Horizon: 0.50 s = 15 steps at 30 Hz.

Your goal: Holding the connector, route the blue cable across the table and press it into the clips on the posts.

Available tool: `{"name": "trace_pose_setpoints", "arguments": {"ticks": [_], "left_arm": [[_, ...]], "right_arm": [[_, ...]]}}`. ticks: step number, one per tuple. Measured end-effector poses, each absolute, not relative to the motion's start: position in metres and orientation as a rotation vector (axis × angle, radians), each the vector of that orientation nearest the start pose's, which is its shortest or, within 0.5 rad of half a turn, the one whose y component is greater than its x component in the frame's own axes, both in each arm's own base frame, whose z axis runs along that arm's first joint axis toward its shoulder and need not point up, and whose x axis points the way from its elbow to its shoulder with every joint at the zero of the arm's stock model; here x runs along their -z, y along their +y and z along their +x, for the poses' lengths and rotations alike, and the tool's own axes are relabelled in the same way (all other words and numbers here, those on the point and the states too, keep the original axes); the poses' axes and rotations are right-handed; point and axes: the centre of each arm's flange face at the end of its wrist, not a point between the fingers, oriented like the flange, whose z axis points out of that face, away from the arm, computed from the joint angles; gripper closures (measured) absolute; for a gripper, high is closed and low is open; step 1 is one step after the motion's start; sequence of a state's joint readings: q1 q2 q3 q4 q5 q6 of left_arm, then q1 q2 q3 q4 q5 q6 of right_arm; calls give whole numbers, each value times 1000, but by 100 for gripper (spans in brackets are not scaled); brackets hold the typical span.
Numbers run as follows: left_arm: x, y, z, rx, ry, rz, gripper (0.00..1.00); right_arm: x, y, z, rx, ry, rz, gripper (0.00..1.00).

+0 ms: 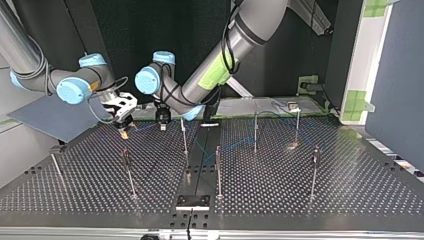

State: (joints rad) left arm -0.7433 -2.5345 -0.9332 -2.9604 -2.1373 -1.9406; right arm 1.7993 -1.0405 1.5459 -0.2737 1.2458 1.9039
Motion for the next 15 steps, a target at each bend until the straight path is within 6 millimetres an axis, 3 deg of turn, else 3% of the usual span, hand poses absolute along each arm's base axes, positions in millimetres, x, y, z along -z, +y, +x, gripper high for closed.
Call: {"name": "trace_pose_setpoints", "arguments": {"ticks": [6,15], "left_arm": [[-183,-598,523,355,1698,-97,100],[-229,-594,510,339,1697,-121,100]], "right_arm": [[-234,-573,305,2153,1802,-2119,100],[-283,-569,302,2241,1769,-2096,100]]}}
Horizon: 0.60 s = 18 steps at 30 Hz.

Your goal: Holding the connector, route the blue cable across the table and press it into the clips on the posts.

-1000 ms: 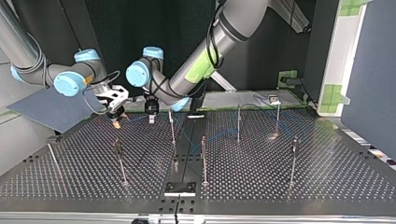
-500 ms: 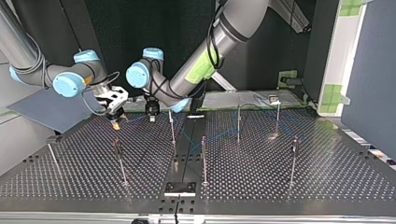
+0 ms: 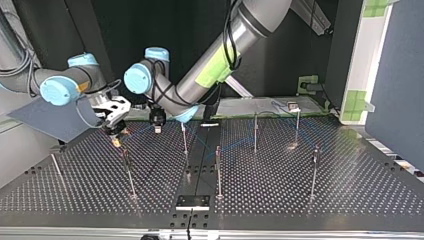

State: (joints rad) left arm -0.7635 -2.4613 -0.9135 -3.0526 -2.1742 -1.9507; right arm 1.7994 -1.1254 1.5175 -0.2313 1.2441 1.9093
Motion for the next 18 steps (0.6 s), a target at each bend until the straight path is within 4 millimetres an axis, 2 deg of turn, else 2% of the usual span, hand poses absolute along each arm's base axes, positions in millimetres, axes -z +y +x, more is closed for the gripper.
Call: {"name": "trace_pose_setpoints", "arguments": {"ticks": [14,18], "left_arm": [[-303,-590,485,347,1627,-182,100],[-317,-589,479,348,1619,-190,100]], "right_arm": [[-349,-556,278,2304,1769,-2066,100],[-366,-551,271,2324,1770,-2050,100]]}}
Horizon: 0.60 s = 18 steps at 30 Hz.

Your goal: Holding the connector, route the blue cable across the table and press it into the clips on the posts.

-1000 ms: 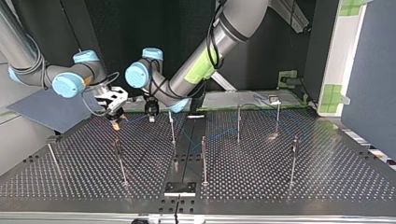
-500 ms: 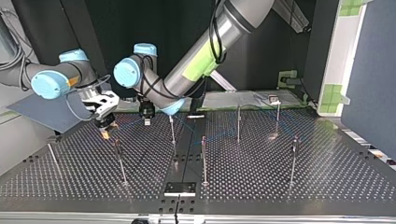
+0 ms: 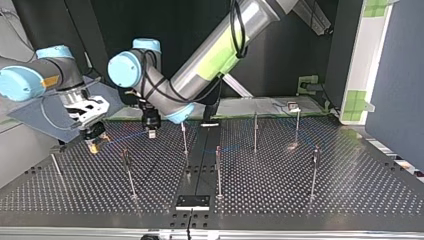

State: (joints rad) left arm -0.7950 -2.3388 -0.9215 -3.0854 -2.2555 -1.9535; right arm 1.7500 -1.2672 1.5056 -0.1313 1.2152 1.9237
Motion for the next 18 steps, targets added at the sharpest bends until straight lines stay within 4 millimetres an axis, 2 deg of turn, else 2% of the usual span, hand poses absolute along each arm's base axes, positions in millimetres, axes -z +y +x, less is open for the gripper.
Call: {"name": "trace_pose_setpoints", "arguments": {"ticks": [12,18], "left_arm": [[-349,-591,464,384,1588,-193,100],[-363,-589,466,395,1565,-202,100]], "right_arm": [[-424,-527,265,2442,1642,-2029,100],[-438,-520,267,2474,1596,-2028,100]]}}
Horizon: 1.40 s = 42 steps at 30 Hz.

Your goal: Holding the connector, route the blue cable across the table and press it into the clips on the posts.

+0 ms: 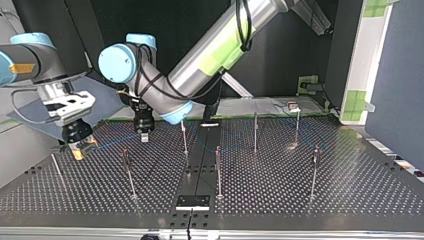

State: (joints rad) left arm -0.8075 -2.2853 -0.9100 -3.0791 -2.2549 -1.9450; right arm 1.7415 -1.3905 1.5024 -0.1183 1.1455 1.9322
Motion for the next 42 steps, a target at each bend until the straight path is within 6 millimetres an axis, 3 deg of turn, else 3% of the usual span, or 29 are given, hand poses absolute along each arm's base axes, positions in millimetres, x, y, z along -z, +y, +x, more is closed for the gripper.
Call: {"name": "trace_pose_setpoints", "arguments": {"ticks": [10,18,25,32,42], "left_arm": [[-372,-587,485,441,1503,-205,100],[-378,-569,521,463,1446,-215,100],[-381,-563,535,488,1423,-198,100],[-382,-556,548,506,1401,-188,100],[-363,-548,571,513,1413,-159,100]], "right_arm": [[-432,-522,268,2459,1574,-2036,100],[-425,-530,271,2459,1518,-2042,100],[-429,-540,269,2475,1497,-2036,100],[-417,-553,263,2455,1516,-2035,100],[-412,-566,256,2461,1523,-2034,100]]}}
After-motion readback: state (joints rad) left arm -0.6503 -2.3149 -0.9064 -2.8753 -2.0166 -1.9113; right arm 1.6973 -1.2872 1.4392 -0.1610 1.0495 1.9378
